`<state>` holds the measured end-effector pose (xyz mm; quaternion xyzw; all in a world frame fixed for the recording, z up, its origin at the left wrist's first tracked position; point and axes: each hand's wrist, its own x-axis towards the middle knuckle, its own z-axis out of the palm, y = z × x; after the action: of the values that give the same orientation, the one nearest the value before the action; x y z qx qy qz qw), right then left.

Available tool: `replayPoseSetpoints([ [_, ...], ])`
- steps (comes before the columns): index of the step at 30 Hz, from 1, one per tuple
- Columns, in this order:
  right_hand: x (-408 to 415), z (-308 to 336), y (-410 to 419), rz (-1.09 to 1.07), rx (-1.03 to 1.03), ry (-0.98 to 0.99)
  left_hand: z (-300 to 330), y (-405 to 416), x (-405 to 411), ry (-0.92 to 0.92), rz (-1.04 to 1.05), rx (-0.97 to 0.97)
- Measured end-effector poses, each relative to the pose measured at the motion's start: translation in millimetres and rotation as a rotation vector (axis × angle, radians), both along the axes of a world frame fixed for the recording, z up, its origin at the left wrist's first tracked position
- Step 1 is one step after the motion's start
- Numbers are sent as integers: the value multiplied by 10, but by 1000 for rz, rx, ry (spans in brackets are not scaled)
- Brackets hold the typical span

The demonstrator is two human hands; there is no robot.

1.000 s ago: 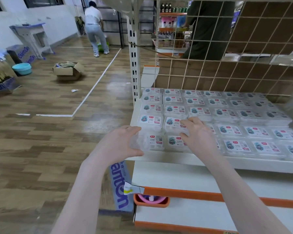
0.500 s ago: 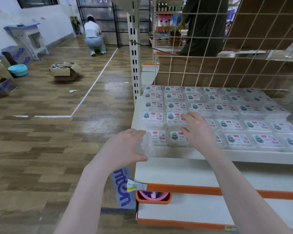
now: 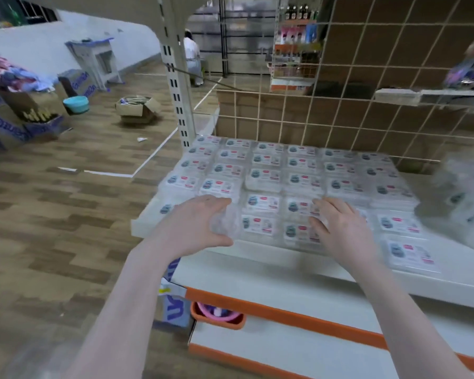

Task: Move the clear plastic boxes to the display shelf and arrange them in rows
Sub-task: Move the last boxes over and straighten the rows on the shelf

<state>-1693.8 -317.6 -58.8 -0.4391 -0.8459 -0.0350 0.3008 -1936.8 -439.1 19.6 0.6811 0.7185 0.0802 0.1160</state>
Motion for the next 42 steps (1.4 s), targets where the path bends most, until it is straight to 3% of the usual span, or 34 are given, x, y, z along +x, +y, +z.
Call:
replayPoseSetpoints([
  [7,522,-57,198,26,1,-1,53,347,543,5,-28,-23],
  [20,518,-169,248,19,67,47,-258,651,696,4,-149,-98],
  [25,523,-200,275,10,49,41,-175,682,603,-91,-124,-101],
  [30,530,-203,271,10,52,36,-21,709,474,-379,-19,-82],
  [32,532,-203,269,7,49,31,-18,726,458,-403,-5,-79],
  [34,527,-202,269,1,49,27,-29,743,467,-381,-13,-41],
  [37,527,-197,266,3,60,30,-61,765,490,-204,-52,26],
  [42,535,-188,252,9,59,41,-144,715,492,18,-111,-39],
])
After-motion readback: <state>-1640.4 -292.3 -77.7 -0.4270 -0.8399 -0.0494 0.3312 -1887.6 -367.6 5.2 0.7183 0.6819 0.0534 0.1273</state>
